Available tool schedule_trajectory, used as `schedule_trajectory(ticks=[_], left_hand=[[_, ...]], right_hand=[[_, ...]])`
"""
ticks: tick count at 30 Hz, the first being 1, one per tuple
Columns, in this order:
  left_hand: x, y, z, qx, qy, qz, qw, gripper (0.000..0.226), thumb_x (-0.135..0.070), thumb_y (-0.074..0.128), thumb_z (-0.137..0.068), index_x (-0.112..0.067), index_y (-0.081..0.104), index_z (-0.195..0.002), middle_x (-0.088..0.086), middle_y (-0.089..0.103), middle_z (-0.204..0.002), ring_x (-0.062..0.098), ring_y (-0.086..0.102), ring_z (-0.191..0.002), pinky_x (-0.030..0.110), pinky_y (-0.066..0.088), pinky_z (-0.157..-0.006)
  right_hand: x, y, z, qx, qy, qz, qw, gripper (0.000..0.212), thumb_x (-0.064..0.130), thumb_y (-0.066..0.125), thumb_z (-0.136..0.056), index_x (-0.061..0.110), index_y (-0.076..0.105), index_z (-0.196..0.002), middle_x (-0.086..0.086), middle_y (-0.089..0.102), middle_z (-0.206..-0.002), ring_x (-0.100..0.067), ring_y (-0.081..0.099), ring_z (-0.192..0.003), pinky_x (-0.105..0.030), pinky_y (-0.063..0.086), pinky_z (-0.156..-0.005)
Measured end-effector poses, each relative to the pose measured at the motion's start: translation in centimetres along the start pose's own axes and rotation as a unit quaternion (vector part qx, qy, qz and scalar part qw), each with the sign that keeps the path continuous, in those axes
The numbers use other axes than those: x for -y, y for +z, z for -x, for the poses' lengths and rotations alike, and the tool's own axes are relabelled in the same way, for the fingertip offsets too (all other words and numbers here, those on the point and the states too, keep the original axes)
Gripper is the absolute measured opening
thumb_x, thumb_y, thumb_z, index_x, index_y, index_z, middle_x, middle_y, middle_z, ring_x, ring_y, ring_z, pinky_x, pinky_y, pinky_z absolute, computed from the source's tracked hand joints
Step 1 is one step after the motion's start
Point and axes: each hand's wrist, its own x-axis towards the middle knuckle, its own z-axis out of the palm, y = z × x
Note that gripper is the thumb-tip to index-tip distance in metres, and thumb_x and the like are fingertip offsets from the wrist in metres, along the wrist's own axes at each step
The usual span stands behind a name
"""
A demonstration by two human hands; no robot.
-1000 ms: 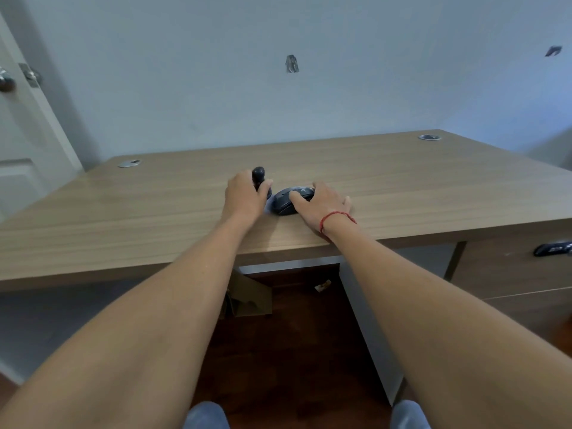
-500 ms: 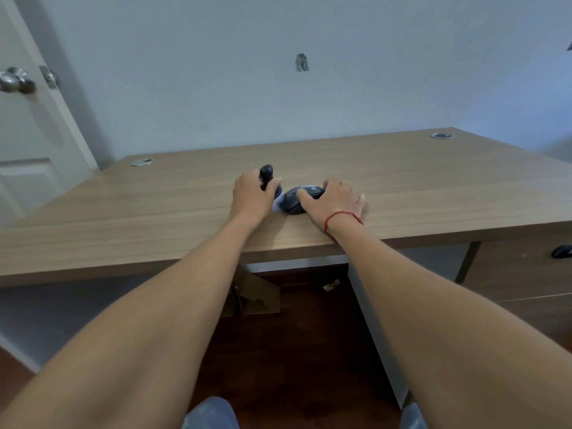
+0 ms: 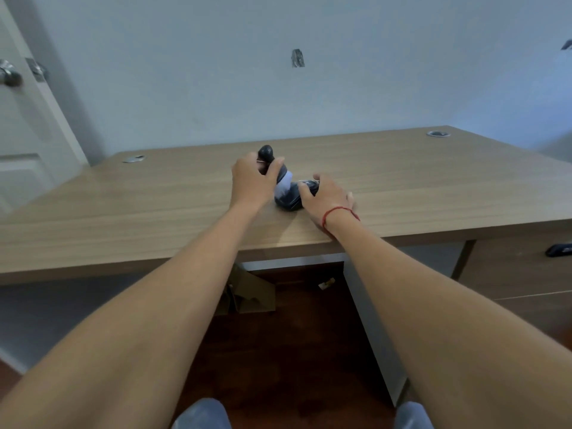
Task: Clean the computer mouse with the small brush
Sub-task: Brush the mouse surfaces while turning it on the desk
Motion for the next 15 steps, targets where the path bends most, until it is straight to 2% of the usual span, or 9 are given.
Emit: schedule_trajectory(ticks=[5, 11, 15], left_hand=[[2.1, -0.6, 0.2, 0.057, -0.008, -0.124, 0.991, 0.038, -0.029, 0.061, -0.087, -0.013, 0.039, -0.060, 0.009, 0.050, -0.064, 0.032, 0.049, -0.068, 0.030, 0.033, -0.062], [0.4, 0.1, 0.3, 0.012, -0.021, -0.059, 0.998, 0.027, -0.030, 0.060, -0.090, -0.006, 0.053, -0.079, 0.010, 0.057, -0.082, 0.024, 0.051, -0.075, 0.027, 0.035, -0.066], [1.8, 0.1, -0.1, 0.028, -0.060, -0.096, 0.993, 0.036, -0.030, 0.061, -0.087, -0.007, 0.045, -0.064, 0.012, 0.052, -0.073, 0.026, 0.047, -0.068, 0.028, 0.031, -0.059]], right_hand=[[0.0, -0.1, 0.2, 0.016, -0.010, 0.002, 1.000, 0.049, 0.043, 0.042, -0.099, 0.018, 0.043, -0.142, -0.004, 0.055, -0.140, -0.025, 0.046, -0.133, -0.046, 0.015, -0.120], [0.1, -0.4, 0.4, 0.026, -0.007, -0.012, 1.000, 0.042, 0.045, 0.046, -0.097, 0.019, 0.055, -0.129, -0.005, 0.061, -0.128, -0.027, 0.054, -0.121, -0.045, 0.032, -0.113], [0.1, 0.1, 0.0, -0.003, -0.013, -0.010, 1.000, 0.035, 0.043, 0.043, -0.096, 0.023, 0.064, -0.116, -0.004, 0.066, -0.118, -0.027, 0.058, -0.113, -0.040, 0.042, -0.102]])
